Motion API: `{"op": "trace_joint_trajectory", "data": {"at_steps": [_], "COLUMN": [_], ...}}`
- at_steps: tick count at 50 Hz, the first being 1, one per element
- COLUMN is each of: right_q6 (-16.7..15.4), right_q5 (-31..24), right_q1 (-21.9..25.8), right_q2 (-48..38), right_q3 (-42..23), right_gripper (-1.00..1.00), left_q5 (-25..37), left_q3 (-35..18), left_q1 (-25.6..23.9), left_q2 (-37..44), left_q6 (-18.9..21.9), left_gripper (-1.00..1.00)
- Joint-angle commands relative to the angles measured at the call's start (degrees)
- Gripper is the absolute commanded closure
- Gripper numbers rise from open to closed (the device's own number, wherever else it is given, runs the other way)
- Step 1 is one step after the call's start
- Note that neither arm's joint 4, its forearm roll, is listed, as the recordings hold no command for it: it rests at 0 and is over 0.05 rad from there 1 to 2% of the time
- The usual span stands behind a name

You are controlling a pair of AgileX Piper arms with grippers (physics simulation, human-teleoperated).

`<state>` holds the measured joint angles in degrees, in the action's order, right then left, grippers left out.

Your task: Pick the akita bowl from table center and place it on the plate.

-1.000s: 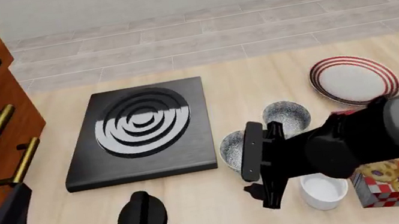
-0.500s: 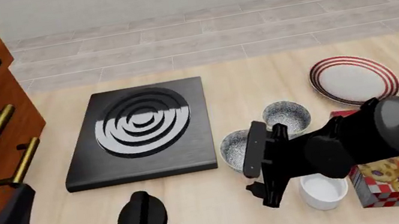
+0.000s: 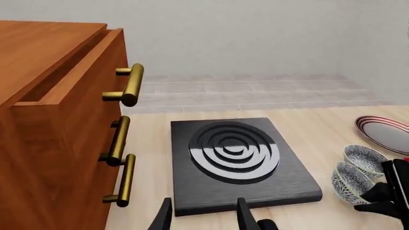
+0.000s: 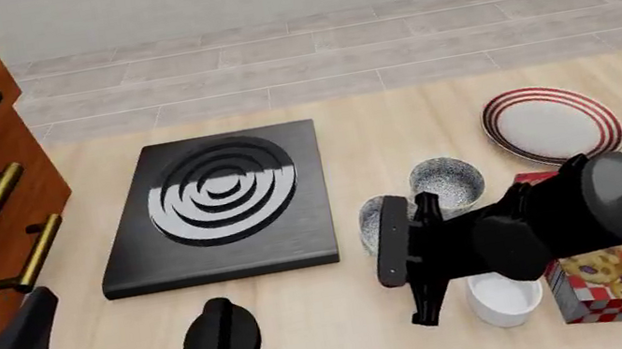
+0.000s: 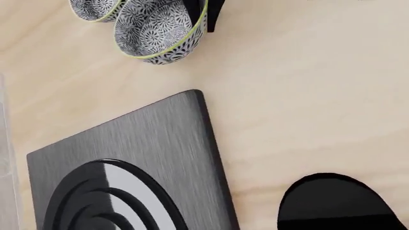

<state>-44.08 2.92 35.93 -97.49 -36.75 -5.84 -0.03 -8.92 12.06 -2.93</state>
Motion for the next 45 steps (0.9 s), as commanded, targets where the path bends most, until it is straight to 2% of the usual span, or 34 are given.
{"op": "trace_joint_trajectory", "data": {"at_steps": [1,13,27,31,33,38,45], "right_q6": [-0.98,-1.07,-1.90,-0.61,2.28,2.11,4.13], "right_q5": [-0.35,-2.74,-8.71,-10.60,-12.08,-12.77,-15.90], "right_q1": [1.18,2.46,1.94,1.39,0.98,0.69,-0.49], "right_q2": [0.41,4.58,11.50,13.28,14.15,14.85,17.32], "right_q3": [-0.16,-0.70,-1.55,-3.08,-5.20,-5.87,-9.23], "right_gripper": [1.00,1.00,1.00,1.00,1.00,1.00,1.00], "left_q5": [-0.36,-0.43,0.26,0.45,0.57,0.68,0.75], "left_q3": [0.01,0.00,-0.01,-0.01,-0.01,-0.02,0.03], "left_q1": [-0.29,-0.34,-0.59,-0.68,-0.73,-0.67,-0.48], "left_q2": [0.47,0.49,-0.27,-0.54,-0.67,-0.84,-1.15], "left_q6": [0.24,0.41,0.50,0.48,0.41,0.31,0.49], "left_gripper": [-1.00,-1.00,-1.00,-1.00,-1.00,-1.00,-1.00]}}
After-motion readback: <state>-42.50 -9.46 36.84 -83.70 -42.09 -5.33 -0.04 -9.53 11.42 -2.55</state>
